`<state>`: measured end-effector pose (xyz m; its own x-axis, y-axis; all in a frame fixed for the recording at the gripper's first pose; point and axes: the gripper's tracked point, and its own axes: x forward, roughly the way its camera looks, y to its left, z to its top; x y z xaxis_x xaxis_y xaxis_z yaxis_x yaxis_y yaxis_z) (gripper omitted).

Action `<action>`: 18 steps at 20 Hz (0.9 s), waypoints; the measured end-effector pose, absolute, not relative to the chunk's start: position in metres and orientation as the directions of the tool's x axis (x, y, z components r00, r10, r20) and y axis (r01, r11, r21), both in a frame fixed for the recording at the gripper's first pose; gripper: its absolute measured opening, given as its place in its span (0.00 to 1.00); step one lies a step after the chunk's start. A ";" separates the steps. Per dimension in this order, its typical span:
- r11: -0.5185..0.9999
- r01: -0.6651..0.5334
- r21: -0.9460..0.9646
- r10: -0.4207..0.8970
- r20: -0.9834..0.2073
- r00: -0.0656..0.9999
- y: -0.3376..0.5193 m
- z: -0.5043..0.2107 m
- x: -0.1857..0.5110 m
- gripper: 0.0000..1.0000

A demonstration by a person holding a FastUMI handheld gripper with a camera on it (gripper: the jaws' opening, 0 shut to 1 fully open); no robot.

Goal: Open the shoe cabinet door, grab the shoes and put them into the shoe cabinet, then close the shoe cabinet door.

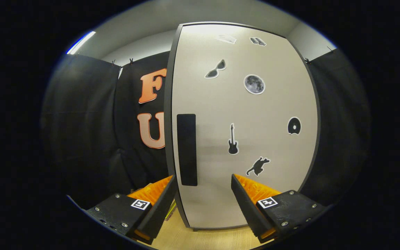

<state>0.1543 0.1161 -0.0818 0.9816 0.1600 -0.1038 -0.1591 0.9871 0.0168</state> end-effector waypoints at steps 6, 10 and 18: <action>0.996 -0.090 0.010 0.091 -0.102 0.991 0.080 -0.073 0.081 0.97; 0.999 -0.047 -0.006 0.046 -0.101 0.994 0.060 -0.066 0.034 0.97; 1.000 0.013 0.015 -0.012 -0.065 0.998 0.002 -0.017 -0.036 0.97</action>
<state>-0.0363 0.0022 -0.0168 0.9978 -0.0116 -0.0653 0.0126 0.9998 0.0150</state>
